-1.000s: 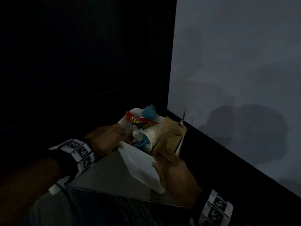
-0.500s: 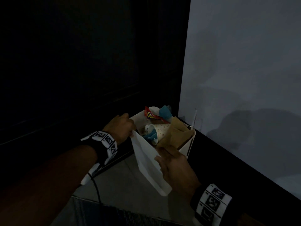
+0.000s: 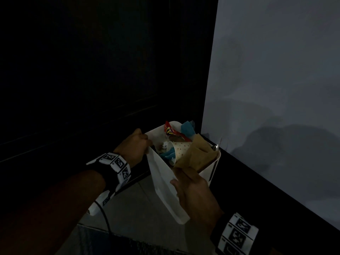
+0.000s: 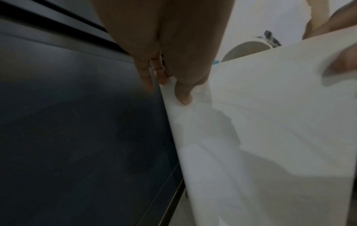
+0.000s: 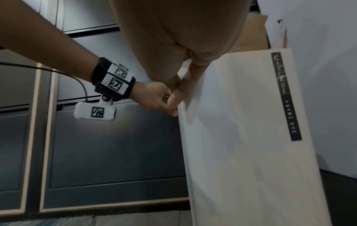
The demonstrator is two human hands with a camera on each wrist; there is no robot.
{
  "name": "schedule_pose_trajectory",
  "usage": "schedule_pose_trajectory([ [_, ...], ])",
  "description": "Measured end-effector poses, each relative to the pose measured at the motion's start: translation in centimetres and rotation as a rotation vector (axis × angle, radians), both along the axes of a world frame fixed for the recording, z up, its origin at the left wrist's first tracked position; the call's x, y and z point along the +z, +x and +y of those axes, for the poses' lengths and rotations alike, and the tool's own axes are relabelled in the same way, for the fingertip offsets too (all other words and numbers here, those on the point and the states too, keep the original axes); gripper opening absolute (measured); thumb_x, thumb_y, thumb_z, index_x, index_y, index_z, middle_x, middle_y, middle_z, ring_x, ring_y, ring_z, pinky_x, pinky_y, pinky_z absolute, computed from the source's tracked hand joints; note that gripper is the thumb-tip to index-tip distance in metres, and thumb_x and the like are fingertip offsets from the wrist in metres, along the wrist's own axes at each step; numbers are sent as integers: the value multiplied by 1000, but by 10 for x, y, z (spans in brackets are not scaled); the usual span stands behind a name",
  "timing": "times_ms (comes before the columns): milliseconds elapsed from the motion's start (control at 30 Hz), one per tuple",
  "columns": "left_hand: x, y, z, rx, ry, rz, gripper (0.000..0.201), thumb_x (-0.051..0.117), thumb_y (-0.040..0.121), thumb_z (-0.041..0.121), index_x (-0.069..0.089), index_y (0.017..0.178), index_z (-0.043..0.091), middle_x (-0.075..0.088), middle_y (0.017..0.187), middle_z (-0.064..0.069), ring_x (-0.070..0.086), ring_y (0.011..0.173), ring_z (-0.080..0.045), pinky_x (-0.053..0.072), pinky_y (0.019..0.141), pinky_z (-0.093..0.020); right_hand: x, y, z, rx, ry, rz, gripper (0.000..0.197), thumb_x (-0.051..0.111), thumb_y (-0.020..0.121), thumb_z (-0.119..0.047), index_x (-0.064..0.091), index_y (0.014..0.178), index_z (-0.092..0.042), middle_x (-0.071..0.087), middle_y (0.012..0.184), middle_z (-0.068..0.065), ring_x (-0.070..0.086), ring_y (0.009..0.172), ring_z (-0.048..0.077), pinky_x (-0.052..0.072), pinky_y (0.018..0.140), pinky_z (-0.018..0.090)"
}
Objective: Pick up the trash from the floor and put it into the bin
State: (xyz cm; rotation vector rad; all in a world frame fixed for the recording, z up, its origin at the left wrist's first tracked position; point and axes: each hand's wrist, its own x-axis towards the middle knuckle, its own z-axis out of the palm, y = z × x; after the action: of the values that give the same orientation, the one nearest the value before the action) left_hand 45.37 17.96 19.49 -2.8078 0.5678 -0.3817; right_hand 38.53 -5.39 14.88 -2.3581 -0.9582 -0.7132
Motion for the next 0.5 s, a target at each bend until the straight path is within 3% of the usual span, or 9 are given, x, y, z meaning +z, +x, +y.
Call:
schedule_pose_trajectory([
  [67,-1,-1,0,-16,-9,-15,25,88,53,9,68,59,22,63,62,8,54,61,-19,39,63,-24,2,2,-2,6,1,-11,18,67,78,-17,69,93,-9,68,83,1,65,66,12,49,58,19],
  [233,-1,-6,-1,-19,-83,-47,23,88,56,10,69,63,20,64,65,6,55,63,-20,50,57,-27,14,-2,-7,-6,-93,-56,31,91,58,-13,72,83,-12,69,84,-1,68,70,14,53,56,19],
  [300,-1,-11,-1,0,-152,-55,23,85,57,8,72,71,21,67,72,8,56,69,-18,49,62,-26,14,-5,-6,-32,-95,-34,33,84,71,-26,72,98,-13,69,95,-1,68,84,15,52,68,21],
  [367,-2,-16,0,1,-257,-43,27,79,63,4,74,85,19,69,85,5,56,77,-20,45,72,-22,12,-9,-5,-55,-60,39,40,60,86,-36,63,118,-12,67,107,0,65,97,16,51,78,21],
  [433,-1,-23,1,-4,-323,-13,34,72,71,1,72,103,14,68,103,-2,57,91,-25,45,81,-28,9,-13,-4,-49,-73,99,46,49,89,-38,58,125,-11,64,111,3,64,99,18,53,76,24],
  [500,3,-31,4,-14,-327,3,43,65,76,0,66,116,15,62,118,-6,53,105,-28,47,87,-34,11,-20,-8,-42,-47,122,48,50,89,-38,57,127,-10,62,114,5,65,94,19,56,63,24],
])
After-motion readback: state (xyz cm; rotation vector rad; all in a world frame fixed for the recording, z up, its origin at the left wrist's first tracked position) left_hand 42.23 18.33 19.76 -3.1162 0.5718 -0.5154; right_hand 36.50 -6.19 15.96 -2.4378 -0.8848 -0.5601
